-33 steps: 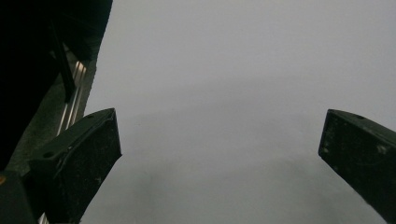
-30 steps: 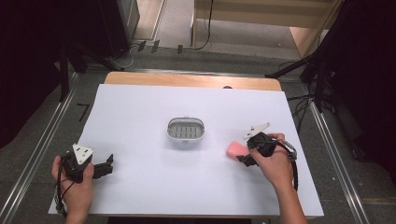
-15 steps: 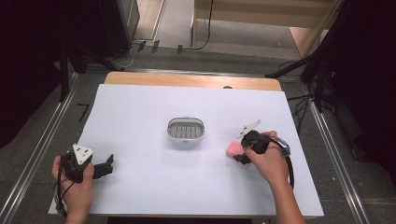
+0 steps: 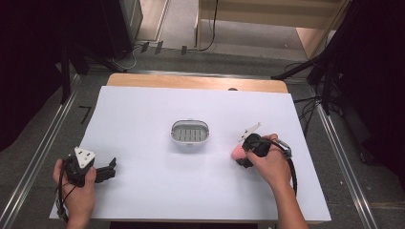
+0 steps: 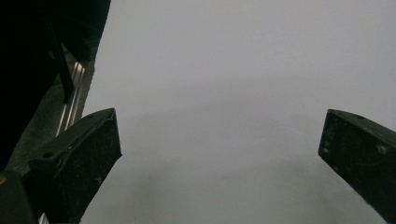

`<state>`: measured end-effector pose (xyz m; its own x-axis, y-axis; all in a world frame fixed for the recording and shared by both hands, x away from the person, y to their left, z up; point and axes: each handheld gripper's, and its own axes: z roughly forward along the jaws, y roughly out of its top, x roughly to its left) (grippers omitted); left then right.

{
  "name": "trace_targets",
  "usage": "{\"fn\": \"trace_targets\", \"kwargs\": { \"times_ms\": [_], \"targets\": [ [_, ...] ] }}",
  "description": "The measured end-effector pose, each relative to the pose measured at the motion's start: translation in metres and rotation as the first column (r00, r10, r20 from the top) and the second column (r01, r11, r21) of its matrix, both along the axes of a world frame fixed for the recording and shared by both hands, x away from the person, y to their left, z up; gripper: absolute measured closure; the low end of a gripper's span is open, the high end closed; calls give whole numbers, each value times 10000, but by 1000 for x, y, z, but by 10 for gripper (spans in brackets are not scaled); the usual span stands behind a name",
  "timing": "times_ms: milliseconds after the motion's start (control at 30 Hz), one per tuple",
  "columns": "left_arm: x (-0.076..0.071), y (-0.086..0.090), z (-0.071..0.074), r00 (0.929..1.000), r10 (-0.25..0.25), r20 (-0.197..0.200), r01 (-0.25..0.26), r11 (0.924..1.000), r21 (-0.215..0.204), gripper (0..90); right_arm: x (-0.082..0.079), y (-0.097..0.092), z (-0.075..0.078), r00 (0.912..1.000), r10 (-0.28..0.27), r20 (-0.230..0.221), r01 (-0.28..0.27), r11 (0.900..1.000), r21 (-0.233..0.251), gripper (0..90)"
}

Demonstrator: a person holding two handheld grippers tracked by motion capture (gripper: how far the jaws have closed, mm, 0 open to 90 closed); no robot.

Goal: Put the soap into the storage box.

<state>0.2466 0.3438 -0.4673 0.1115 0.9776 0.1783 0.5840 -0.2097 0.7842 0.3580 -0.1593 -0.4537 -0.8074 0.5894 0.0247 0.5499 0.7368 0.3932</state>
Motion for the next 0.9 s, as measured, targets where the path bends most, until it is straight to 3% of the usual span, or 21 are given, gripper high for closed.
{"fn": "trace_targets", "kwargs": {
  "times_ms": [333,467,900],
  "targets": [
    [0,0,0,10000,-9,-37,9,10000,23,0,0,-1,3,9995,301,-16,-300,9989,354,387],
    [0,0,0,10000,1,-27,-1,10000,33,0,2,-1,13,9987,465,196,-476,9971,602,387],
    [0,0,0,10000,-20,-19,20,10000,-2,0,10,11,34,9940,989,468,-1020,9923,701,387]
  ]
}}
